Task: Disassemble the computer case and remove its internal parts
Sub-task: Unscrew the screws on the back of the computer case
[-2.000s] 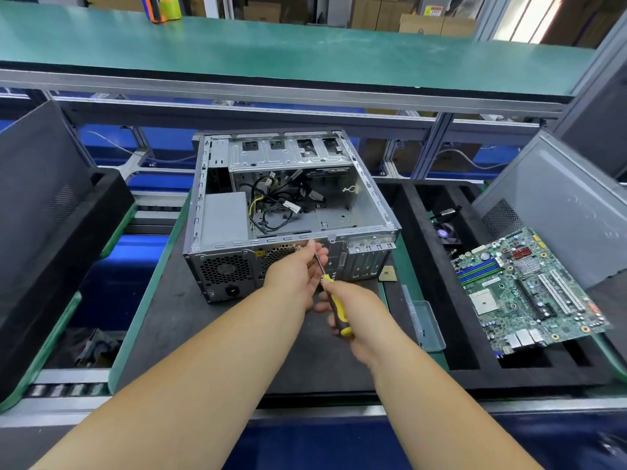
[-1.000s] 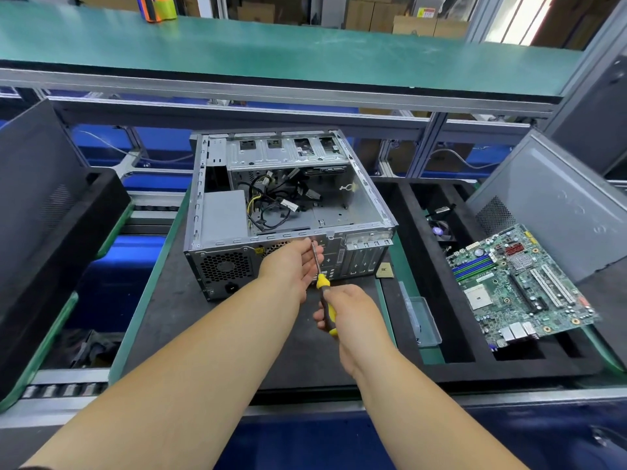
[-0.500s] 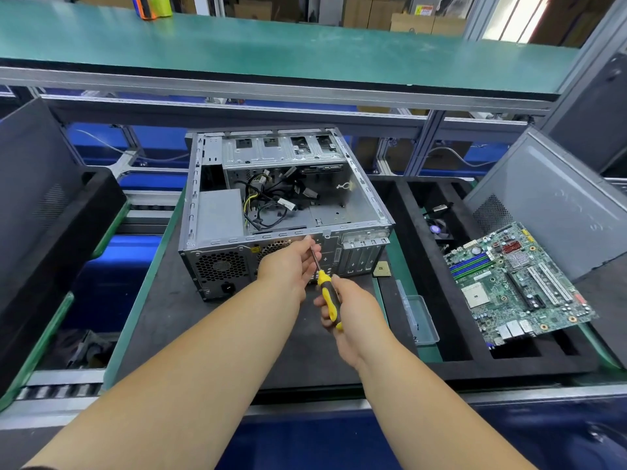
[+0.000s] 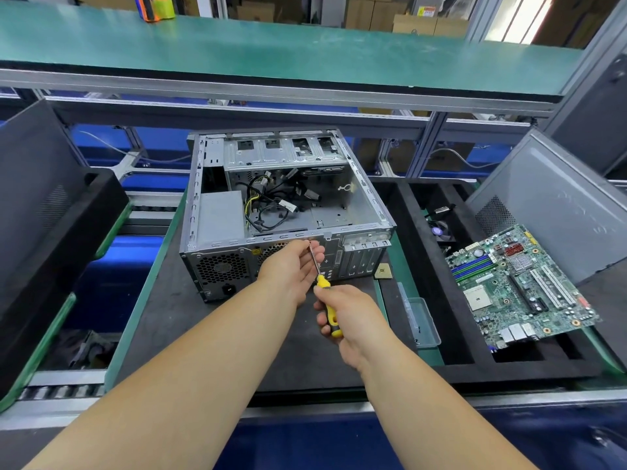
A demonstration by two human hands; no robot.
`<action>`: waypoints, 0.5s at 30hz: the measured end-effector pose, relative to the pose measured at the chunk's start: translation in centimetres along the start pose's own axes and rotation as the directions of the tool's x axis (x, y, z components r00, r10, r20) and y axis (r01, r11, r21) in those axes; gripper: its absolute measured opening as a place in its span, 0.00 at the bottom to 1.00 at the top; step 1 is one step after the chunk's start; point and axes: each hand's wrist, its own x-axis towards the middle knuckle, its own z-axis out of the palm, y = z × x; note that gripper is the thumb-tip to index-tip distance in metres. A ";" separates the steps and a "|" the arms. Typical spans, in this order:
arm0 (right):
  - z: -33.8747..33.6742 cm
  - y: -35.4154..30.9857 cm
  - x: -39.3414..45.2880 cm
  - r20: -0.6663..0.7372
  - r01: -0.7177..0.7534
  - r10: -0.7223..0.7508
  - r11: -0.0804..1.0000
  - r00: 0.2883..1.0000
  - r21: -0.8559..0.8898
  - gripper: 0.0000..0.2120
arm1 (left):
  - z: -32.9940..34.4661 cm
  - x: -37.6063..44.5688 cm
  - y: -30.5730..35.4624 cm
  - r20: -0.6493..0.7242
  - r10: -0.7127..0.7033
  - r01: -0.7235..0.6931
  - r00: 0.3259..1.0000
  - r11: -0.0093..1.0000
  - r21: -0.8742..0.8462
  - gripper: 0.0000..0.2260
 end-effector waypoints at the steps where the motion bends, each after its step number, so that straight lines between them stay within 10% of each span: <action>1: 0.0 -0.1 0.0 -0.008 -0.015 0.015 1.000 1.000 -0.006 0.07 | 0.0 0.0 0.0 0.004 -0.001 0.001 1.000 1.000 0.003 0.09; 15: -1.3 0.4 0.3 -0.049 0.019 -0.029 0.981 0.998 -0.195 0.06 | -0.3 0.4 -0.4 0.013 0.060 -0.060 0.998 0.998 0.033 0.08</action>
